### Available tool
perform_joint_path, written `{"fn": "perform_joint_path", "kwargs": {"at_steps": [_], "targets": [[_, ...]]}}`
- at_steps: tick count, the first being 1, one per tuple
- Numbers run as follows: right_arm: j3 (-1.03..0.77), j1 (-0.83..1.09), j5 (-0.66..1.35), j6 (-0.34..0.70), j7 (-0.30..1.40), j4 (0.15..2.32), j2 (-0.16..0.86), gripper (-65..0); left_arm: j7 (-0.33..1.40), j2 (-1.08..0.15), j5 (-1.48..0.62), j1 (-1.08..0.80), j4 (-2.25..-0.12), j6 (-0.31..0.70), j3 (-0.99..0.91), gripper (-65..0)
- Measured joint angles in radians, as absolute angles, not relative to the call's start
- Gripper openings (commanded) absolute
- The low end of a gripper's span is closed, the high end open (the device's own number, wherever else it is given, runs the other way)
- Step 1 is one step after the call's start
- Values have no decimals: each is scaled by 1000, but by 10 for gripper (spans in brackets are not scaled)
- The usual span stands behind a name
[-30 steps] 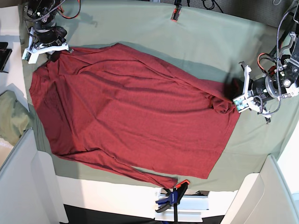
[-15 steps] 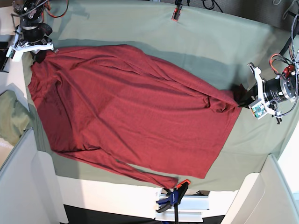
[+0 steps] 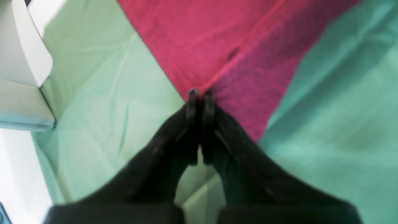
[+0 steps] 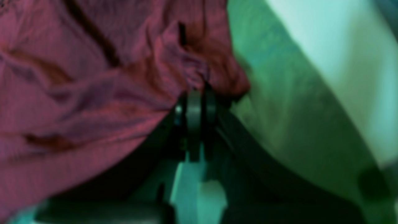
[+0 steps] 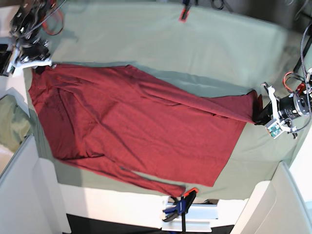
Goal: Fold the T-shirt properly
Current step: 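Pull the side edge with the left gripper, folding the shirt lengthwise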
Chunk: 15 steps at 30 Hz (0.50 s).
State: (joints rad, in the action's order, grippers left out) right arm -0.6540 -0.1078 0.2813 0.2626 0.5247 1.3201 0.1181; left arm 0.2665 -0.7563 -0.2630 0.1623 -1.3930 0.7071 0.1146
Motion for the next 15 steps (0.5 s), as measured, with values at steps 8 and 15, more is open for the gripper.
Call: {"fn": "perform_joint_path", "kwargs": {"at_steps": [8,15], "targets": [[-654,-139,276,262,519,1301,120,-650,168,-754,-181,284,-1285,704,292,-650],[-654,-142,246,262,510,1301,119,-650,149,-731,-145,359,-1235,703,374,-650]]}}
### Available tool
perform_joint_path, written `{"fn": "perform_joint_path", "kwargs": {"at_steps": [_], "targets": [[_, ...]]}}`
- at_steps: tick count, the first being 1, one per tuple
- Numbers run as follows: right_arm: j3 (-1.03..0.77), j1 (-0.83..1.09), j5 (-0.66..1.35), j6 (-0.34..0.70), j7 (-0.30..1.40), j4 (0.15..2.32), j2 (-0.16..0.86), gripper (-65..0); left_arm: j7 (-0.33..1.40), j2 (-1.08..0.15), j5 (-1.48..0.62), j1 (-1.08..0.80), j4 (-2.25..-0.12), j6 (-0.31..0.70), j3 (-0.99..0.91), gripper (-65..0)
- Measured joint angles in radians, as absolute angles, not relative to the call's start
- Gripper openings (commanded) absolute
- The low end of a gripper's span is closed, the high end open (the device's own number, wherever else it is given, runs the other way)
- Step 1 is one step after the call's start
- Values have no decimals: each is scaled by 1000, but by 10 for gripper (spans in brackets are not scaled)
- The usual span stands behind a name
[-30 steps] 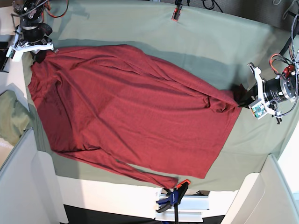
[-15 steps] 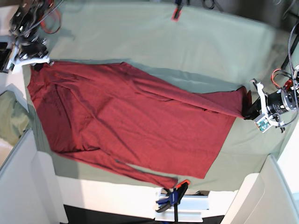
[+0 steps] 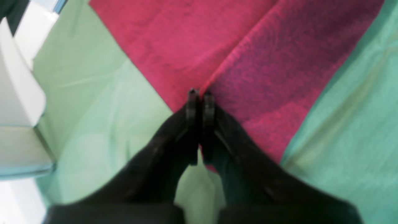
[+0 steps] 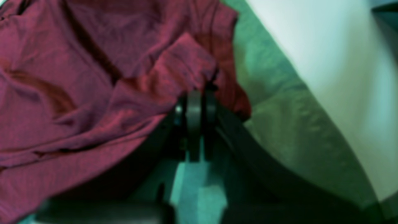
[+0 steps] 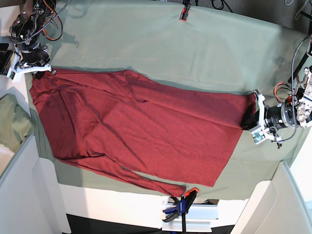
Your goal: Fold the T-shirt properly
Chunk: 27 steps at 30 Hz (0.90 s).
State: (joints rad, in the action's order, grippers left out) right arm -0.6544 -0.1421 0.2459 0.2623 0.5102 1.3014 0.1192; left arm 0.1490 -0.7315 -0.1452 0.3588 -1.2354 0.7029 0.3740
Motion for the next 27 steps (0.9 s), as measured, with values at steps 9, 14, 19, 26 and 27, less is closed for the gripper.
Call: {"fn": "perform_joint_path", "kwargs": {"at_steps": [9,14,19,26,27], "targets": [[-654,-141,307,262,538,1306,120,-280,149,-706,-142,363,-1215,701,399,-650],[-654,-105,359,286,657,1445,100,-279,148,-706,-142,363,-1214,701,399,-569],[-616,-12,430,295,709,1662,46,-279,147,-707,-171,363,-1213,701,399,-394],[-503,87,432,294,653,1681,-112,-279,145,-706,-198,363,-1213,701,399,-394],[-503,83,429,292,629,1681,-137,-279,146,-706,-198,363,-1213,701,399,-394]]}}
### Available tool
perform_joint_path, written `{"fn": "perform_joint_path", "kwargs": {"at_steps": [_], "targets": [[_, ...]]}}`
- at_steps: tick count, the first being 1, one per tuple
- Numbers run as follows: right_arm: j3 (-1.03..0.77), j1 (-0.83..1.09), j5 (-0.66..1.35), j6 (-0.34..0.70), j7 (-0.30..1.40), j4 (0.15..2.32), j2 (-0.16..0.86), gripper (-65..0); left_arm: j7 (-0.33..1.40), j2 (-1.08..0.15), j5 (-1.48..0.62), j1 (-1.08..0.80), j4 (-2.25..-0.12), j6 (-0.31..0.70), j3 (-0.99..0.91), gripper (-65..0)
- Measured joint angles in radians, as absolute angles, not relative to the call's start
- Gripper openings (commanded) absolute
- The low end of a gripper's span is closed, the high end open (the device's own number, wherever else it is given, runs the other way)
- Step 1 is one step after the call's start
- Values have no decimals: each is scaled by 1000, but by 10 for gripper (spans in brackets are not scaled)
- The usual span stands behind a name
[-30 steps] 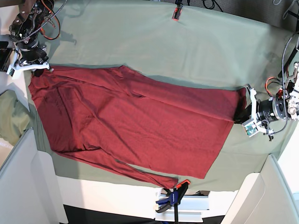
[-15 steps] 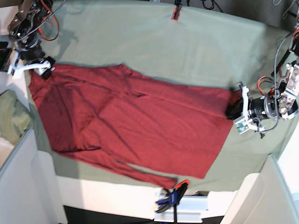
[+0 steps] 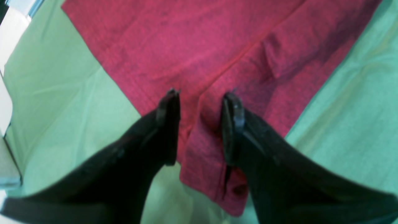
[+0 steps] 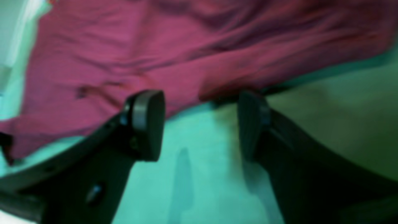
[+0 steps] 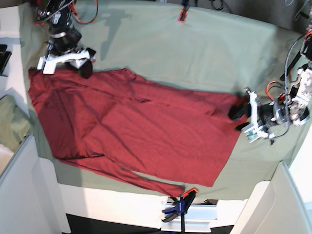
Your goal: Fold the T-shirt properly
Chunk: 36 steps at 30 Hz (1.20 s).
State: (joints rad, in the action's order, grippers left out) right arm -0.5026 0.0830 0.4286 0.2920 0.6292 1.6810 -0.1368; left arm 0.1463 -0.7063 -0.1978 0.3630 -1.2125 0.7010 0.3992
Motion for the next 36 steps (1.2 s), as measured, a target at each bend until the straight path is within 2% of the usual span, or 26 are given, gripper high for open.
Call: {"fn": "perform_joint_path", "kwargs": {"at_steps": [6,13,27,28,29,31,33,36], "targets": [[-485,37,389,246,594,1572,-149,-279,157,-712,-211,363,-1213,702,399,-394],[-487,-13,445,255,550,1464,-147,-279,157,-729,-215,364,-1212,701,399,-394],[-487,-17,578,256,610,1454,-147,-282,157,-729,-218,363,-1213,701,399,-394],[-487,-17,578,255,606,1454,-147,-304,157,-729,-218,363,-1213,701,399,-394],[-487,-18,577,255,603,1454,-147,-362,157,-729,-218,363,-1213,701,399,-394],[-487,-27,564,247,613,1447,-147,-513,157,-729,-218,363,-1213,701,399,-394],[-486,-33,560,246,613,1446,-150,-634,157,-729,-218,363,-1213,701,399,-394],[-484,-51,516,247,606,1446,-150,-650,157,-731,-218,363,-1213,701,399,-394]]}}
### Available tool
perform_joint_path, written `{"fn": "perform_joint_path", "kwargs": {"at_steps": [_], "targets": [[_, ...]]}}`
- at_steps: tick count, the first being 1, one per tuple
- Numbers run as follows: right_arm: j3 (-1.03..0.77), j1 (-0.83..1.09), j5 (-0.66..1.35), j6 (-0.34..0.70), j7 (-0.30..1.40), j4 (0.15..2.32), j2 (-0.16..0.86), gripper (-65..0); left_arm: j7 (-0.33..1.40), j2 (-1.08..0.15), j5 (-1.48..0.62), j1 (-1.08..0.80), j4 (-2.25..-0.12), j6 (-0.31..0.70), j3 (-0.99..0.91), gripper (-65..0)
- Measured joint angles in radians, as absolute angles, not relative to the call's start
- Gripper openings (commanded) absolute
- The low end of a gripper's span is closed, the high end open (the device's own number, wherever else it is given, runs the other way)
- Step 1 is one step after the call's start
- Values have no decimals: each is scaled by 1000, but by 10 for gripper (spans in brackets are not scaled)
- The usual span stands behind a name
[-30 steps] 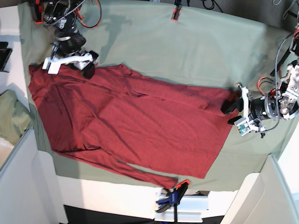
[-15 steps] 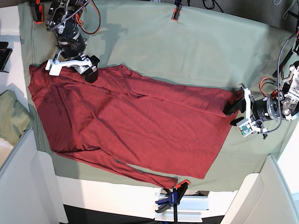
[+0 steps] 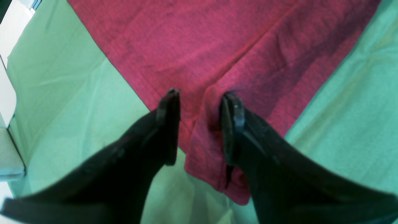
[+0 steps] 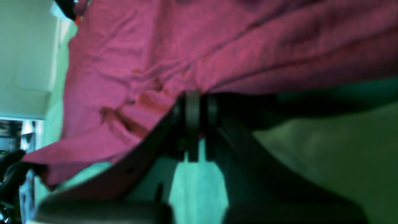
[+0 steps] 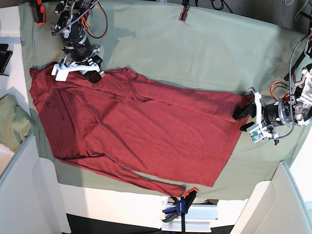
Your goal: Fold the T-shirt properly
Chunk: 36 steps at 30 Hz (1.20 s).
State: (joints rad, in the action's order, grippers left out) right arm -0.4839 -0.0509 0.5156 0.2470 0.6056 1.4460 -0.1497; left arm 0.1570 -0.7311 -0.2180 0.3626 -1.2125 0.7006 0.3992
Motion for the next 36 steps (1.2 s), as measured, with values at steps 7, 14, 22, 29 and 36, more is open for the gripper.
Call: {"fn": "perform_joint_path", "kwargs": {"at_steps": [7,14,22,29,36], "targets": [[-482,-61,554,270,610,1446,-150,-650,157,-766,-240,363,-1213,701,399,-394],[-482,-140,546,273,608,1446,-150,-650,157,-793,-239,363,-1213,701,399,-394],[-481,-200,422,277,598,1446,-150,-650,157,-793,-241,363,-1213,701,399,-394],[-481,-198,387,277,579,1446,-149,-343,157,-793,-240,363,-1213,701,399,-394],[-480,-199,386,277,543,1446,-126,-339,157,-796,-241,363,-1213,701,399,-394]]}}
